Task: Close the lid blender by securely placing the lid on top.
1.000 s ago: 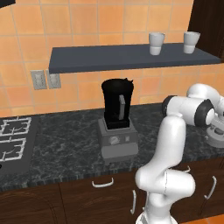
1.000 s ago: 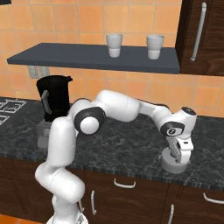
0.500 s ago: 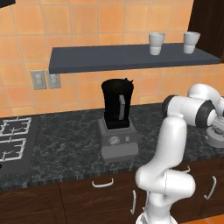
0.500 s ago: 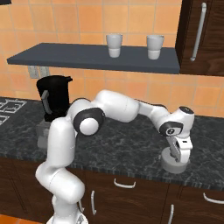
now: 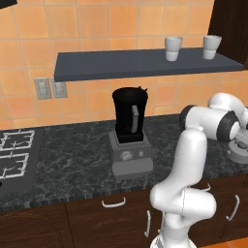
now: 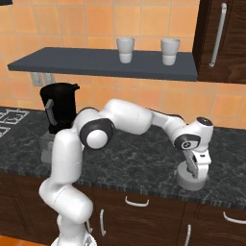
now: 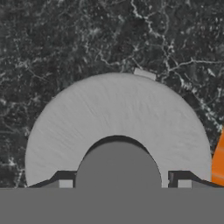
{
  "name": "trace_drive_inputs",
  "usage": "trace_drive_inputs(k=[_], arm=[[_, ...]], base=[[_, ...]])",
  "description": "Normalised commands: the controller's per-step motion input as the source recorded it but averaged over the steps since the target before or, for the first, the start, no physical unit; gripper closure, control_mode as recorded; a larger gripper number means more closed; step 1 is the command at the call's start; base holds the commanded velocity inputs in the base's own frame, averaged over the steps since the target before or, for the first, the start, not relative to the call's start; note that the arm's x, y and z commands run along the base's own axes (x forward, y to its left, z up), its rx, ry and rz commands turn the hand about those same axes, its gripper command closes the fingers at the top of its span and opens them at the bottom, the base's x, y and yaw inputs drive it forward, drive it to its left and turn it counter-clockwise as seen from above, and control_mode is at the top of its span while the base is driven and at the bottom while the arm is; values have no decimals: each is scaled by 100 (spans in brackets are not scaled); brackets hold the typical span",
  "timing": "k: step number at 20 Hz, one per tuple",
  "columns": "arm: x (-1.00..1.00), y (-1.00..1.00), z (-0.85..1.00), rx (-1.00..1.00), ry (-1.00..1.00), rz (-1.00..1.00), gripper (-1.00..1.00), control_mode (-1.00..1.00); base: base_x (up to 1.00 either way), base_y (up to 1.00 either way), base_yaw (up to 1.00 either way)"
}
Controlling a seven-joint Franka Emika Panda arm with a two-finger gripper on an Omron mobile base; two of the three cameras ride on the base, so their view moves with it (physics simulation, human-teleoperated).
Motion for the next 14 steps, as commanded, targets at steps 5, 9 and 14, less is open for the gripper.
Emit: trace_drive_inputs(k=[5,9,14], arm=[[3,5,19,0,-3,1,100,-100],[-36,0,82,0,-23,12,100,-100],[-29,16,100,0,-16,19,100,-100]], base=[[0,0,0],[0,0,0],[0,0,0]])
